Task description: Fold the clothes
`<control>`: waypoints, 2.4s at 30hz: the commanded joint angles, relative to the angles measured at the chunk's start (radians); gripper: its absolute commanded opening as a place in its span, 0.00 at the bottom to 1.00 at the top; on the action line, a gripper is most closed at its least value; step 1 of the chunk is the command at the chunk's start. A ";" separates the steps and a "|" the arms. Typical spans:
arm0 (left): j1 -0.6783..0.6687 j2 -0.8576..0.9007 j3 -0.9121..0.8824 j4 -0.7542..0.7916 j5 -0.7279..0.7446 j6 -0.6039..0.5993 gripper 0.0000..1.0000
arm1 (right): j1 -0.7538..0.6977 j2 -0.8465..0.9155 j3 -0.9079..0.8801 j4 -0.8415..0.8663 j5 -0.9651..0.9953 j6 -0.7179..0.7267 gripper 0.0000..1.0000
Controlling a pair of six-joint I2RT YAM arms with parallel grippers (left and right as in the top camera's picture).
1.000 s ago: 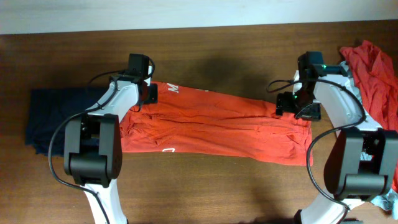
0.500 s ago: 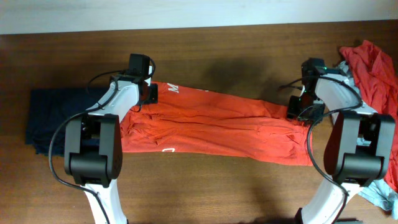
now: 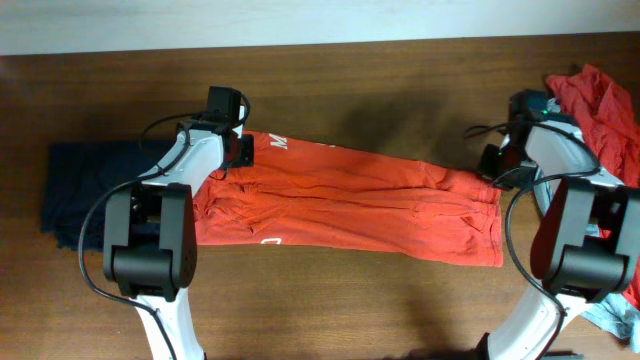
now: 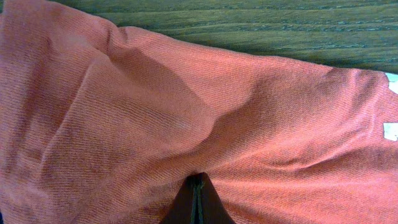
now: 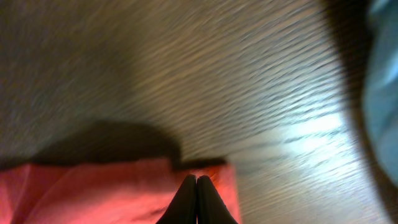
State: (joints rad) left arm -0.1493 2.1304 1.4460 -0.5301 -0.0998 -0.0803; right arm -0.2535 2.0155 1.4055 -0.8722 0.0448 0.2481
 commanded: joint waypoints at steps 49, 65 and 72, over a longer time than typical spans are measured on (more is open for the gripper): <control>-0.005 0.101 -0.050 -0.039 0.024 -0.012 0.01 | -0.106 0.031 0.051 0.172 -0.159 -0.259 0.04; -0.005 0.101 -0.050 -0.040 0.024 -0.012 0.01 | -0.163 0.031 0.051 0.196 -0.080 -0.259 0.25; -0.005 0.100 -0.047 -0.039 0.024 0.000 0.21 | -0.174 0.021 0.069 0.112 -0.134 -0.259 0.51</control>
State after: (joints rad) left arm -0.1482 2.1304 1.4471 -0.5354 -0.1101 -0.0826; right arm -0.4309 2.0357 1.4441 -0.7300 -0.0650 -0.0082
